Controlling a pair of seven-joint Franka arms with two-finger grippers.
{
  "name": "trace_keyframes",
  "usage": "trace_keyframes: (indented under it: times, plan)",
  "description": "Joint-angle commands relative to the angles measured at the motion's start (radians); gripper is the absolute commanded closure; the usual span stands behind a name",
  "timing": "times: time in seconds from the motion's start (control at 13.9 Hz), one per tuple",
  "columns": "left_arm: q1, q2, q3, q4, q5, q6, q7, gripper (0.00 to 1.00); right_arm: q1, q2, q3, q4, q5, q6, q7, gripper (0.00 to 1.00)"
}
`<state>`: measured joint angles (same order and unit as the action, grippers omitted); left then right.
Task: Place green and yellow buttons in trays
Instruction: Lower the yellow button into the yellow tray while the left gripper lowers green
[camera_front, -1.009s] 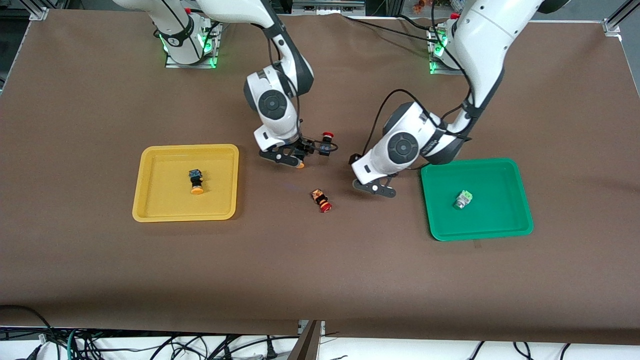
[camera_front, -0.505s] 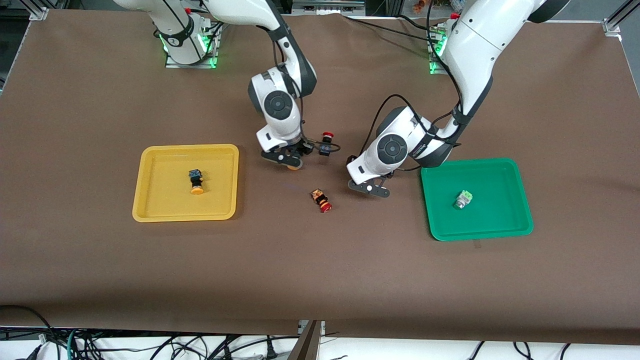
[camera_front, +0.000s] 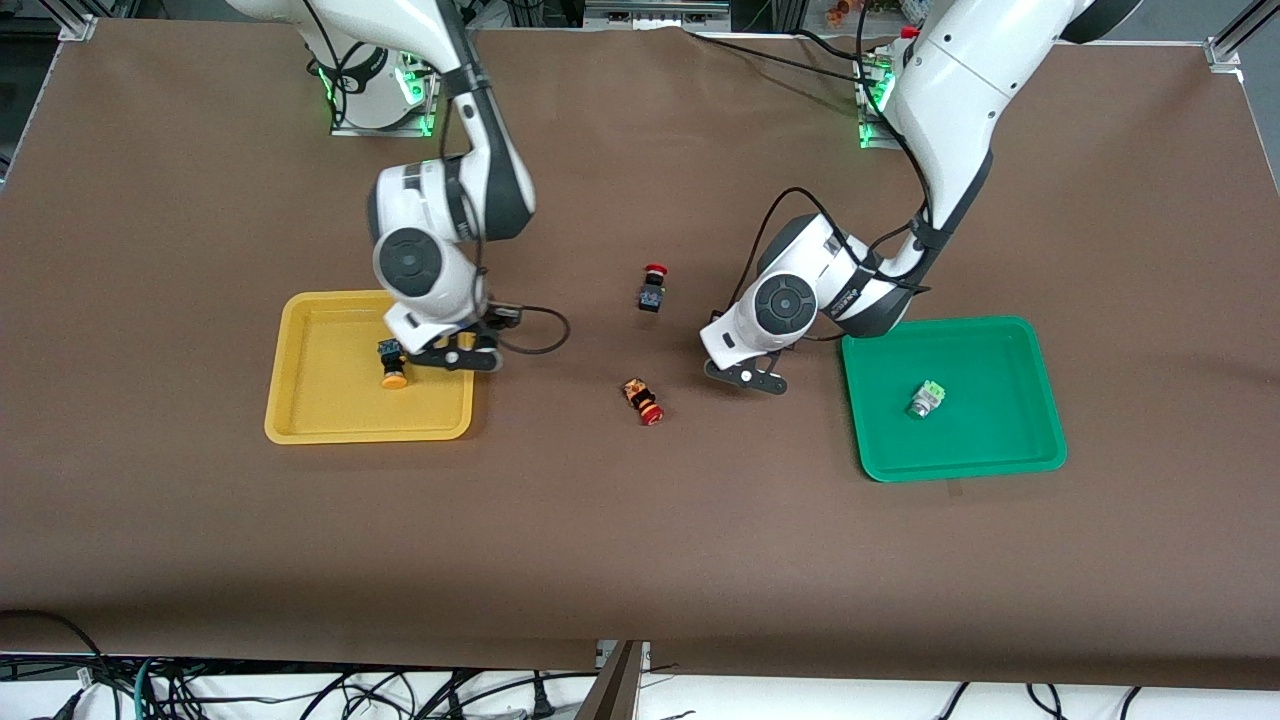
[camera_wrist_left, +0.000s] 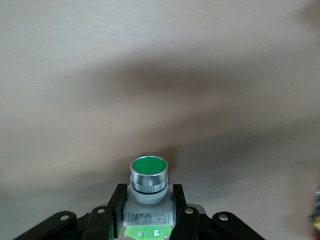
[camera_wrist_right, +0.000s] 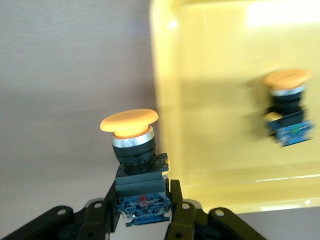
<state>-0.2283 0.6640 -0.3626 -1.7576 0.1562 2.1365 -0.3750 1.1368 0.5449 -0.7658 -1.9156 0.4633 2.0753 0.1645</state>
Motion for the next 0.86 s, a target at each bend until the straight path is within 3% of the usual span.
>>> trace_keyframes:
  times: [0.0,0.14,0.22,0.29,0.36,0.43,0.79]
  plan:
    - [0.056,-0.101,0.001,0.007,0.075,-0.142,0.062,1.00,-0.020,0.000,-0.027,-0.062,0.021,0.034,-0.124,1.00]
    - [0.143,-0.116,0.004,0.041,0.088,-0.239,0.233,1.00,-0.067,0.035,-0.023,-0.077,0.029,0.089,-0.196,0.98]
    - [0.199,-0.115,0.002,0.044,0.126,-0.251,0.352,1.00,-0.083,0.041,-0.021,-0.082,0.062,0.101,-0.223,0.79]
    - [0.252,-0.107,0.004,0.043,0.175,-0.251,0.451,1.00,-0.088,0.046,-0.021,-0.082,0.099,0.097,-0.238,0.40]
    - [0.304,-0.104,0.002,0.038,0.228,-0.247,0.525,1.00,-0.088,0.046,-0.021,-0.080,0.115,0.092,-0.238,0.16]
    - [0.352,-0.090,0.002,0.037,0.271,-0.238,0.572,1.00,-0.086,0.043,-0.021,-0.076,0.115,0.088,-0.234,0.08]
    - [0.516,-0.026,0.001,0.032,0.326,-0.095,0.780,0.98,-0.078,-0.041,-0.065,-0.010,0.115,-0.058,-0.227,0.02]
